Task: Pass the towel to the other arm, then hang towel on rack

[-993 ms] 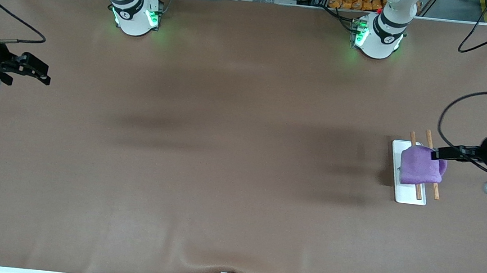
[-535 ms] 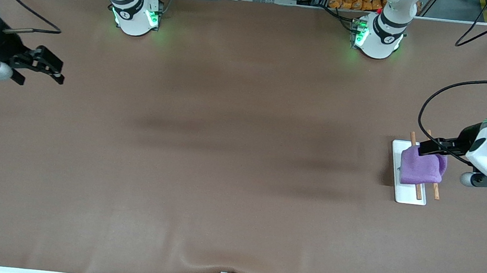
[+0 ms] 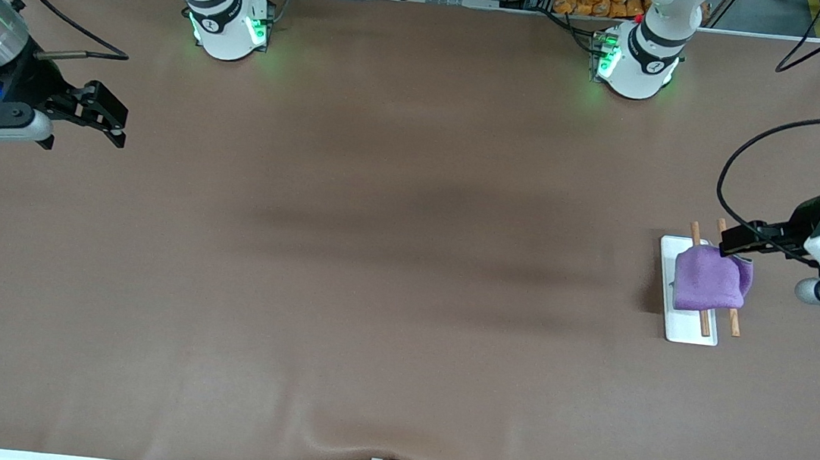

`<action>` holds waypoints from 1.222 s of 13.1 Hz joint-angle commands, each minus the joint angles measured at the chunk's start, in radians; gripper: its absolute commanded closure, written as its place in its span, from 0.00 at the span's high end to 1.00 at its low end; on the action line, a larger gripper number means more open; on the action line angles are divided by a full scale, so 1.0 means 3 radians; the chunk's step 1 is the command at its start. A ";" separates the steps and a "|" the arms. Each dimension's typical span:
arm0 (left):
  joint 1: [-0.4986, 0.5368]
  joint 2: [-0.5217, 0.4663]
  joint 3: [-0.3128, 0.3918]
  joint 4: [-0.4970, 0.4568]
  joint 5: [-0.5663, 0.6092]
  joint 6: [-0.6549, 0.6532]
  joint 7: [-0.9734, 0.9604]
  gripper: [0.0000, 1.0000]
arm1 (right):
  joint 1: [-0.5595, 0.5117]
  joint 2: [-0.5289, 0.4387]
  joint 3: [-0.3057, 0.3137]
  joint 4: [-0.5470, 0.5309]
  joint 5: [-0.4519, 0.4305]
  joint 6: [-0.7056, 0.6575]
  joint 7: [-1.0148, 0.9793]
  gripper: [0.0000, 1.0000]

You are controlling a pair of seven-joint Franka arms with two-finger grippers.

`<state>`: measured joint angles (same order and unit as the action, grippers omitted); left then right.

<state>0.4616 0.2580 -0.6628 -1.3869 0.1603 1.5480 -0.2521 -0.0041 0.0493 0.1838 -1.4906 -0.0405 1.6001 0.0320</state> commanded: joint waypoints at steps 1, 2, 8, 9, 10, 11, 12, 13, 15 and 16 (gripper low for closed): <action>-0.0045 -0.0282 0.0036 -0.0025 0.0033 -0.0057 0.0104 1.00 | 0.0034 0.0158 -0.0030 0.0280 -0.0100 -0.0154 0.0047 1.00; -0.0187 -0.0363 0.0153 -0.0040 0.0028 -0.0057 0.0104 1.00 | 0.0034 0.0158 -0.0035 0.0285 -0.0100 -0.0159 0.0042 1.00; -0.1276 -0.0670 0.1446 -0.0234 -0.0304 -0.0144 0.0124 1.00 | -0.0211 0.0142 -0.0040 0.0300 0.0007 -0.0342 0.0006 1.00; -0.1450 -0.0757 0.1614 -0.0336 -0.0309 -0.0139 0.0124 1.00 | -0.0211 0.0137 -0.0040 0.0300 0.0068 -0.0364 0.0006 1.00; -0.1644 -0.0849 0.1798 -0.0448 -0.0309 -0.0118 0.0124 1.00 | -0.0206 0.0137 -0.0040 0.0300 0.0068 -0.0379 0.0011 1.00; -0.1783 -0.0931 0.1937 -0.0535 -0.0314 -0.0118 0.0124 1.00 | -0.0186 0.0137 -0.0030 0.0305 0.0033 -0.0384 0.0011 1.00; -0.1855 -0.1007 0.1999 -0.0622 -0.0319 -0.0113 0.0119 1.00 | -0.0191 0.0142 -0.0030 0.0310 0.0022 -0.0374 0.0006 1.00; -0.1886 -0.1084 0.2010 -0.0709 -0.0320 -0.0083 0.0119 1.00 | -0.0206 0.0147 -0.0030 0.0310 0.0027 -0.0374 0.0001 1.00; -0.1891 -0.1197 0.2015 -0.0832 -0.0355 -0.0072 0.0114 1.00 | -0.0186 0.0147 -0.0030 0.0341 0.0022 -0.0364 0.0006 1.00; -0.1891 -0.1238 0.2015 -0.0883 -0.0396 -0.0072 0.0099 1.00 | -0.0176 0.0147 -0.0019 0.0361 0.0017 -0.0364 0.0021 1.00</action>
<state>-0.0937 -0.0511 -0.0776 -1.5780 0.0719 1.5061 -0.2267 -0.0570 0.0806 0.1674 -1.4218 -0.0388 1.5063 0.0309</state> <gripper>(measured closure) 0.000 0.000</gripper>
